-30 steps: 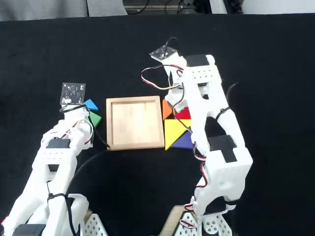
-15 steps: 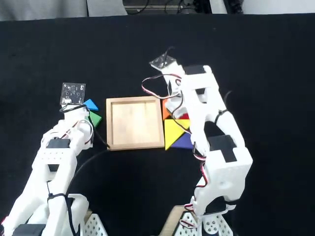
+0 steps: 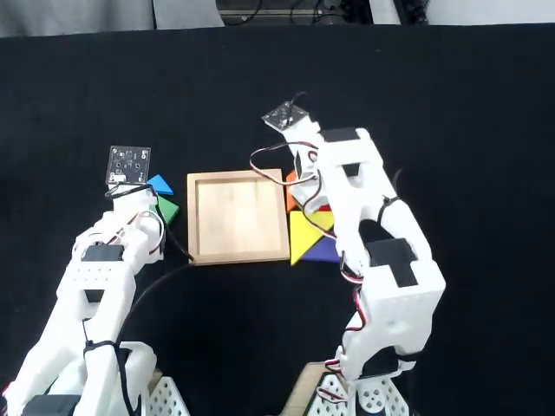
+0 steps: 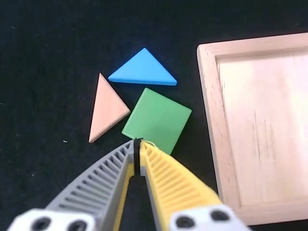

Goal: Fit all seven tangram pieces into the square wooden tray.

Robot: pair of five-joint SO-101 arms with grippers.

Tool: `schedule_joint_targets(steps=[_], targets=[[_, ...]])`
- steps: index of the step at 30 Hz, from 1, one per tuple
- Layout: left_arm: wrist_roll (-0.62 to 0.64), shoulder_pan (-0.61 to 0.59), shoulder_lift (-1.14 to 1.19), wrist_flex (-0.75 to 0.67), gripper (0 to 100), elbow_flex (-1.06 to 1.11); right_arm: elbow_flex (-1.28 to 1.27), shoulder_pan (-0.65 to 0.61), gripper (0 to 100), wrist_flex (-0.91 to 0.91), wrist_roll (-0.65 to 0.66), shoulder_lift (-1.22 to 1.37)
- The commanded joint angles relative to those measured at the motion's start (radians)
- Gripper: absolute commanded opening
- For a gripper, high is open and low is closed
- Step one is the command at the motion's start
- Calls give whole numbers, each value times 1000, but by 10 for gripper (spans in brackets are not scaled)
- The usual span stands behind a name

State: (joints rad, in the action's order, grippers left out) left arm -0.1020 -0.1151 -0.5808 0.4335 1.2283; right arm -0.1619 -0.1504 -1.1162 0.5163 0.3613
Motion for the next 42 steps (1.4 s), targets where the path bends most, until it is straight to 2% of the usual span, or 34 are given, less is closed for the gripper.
schedule_joint_targets(steps=[1,5,15,20,27,35,37,42], targets=[[-5,7,-11,-20,30,-8,-19,0,508,9,11,-7],[-5,4,-11,-20,30,-7,-59,-2,508,2,51,-15],[-5,5,-12,-20,30,-7,-117,-38,508,11,58,-104],[-5,8,-12,-20,30,-7,-124,-31,508,81,58,-99],[-5,5,-12,-20,30,-7,-35,-34,508,52,144,-10],[-5,8,-12,-20,30,-7,21,-34,504,21,150,35],[-5,8,-12,-20,30,-7,21,-34,467,21,150,36],[-5,5,-12,-20,30,-7,19,-32,303,21,143,36]])
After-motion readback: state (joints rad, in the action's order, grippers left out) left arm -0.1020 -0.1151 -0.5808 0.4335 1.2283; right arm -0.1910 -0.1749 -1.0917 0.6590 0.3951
